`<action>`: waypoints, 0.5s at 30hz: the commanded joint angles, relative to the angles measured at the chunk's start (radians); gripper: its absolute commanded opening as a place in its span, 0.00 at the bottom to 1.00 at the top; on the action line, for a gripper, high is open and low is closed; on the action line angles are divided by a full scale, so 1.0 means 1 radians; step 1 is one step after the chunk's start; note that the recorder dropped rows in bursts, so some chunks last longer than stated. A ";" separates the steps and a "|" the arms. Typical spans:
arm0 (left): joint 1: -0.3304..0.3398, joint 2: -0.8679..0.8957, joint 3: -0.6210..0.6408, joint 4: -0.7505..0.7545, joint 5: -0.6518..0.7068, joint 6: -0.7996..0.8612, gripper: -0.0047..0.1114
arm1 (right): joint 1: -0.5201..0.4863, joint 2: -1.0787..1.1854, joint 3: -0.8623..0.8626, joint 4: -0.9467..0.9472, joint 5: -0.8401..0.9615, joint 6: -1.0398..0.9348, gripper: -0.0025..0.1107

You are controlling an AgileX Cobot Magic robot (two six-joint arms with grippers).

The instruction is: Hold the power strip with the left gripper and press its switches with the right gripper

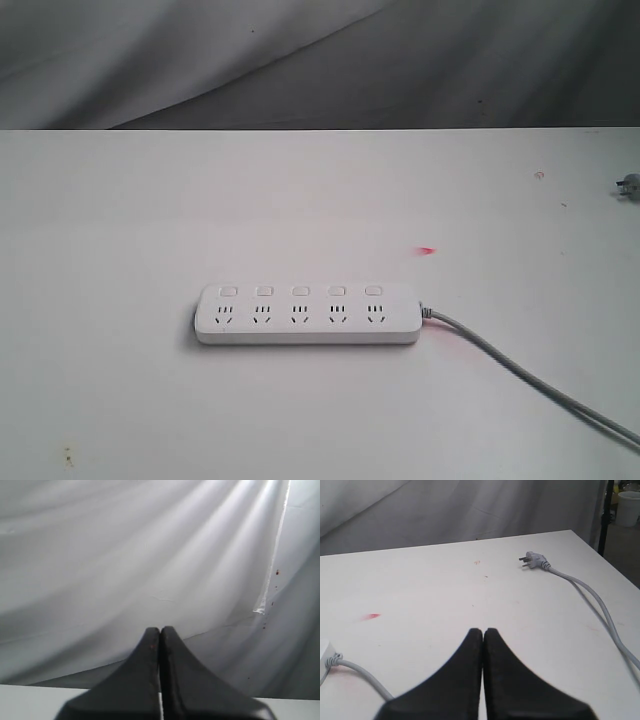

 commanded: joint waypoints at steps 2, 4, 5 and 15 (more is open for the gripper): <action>0.000 -0.004 0.137 0.075 -0.093 -0.011 0.04 | -0.008 -0.005 0.004 0.000 -0.011 0.000 0.02; 0.000 -0.004 0.205 0.131 -0.147 -0.012 0.04 | -0.008 -0.005 0.004 0.000 -0.011 0.000 0.02; 0.000 -0.004 0.240 0.158 -0.175 -0.012 0.04 | -0.008 -0.005 0.004 0.000 -0.011 0.000 0.02; 0.000 -0.006 0.494 0.214 -0.324 -0.012 0.04 | -0.008 -0.005 0.004 0.000 -0.011 0.000 0.02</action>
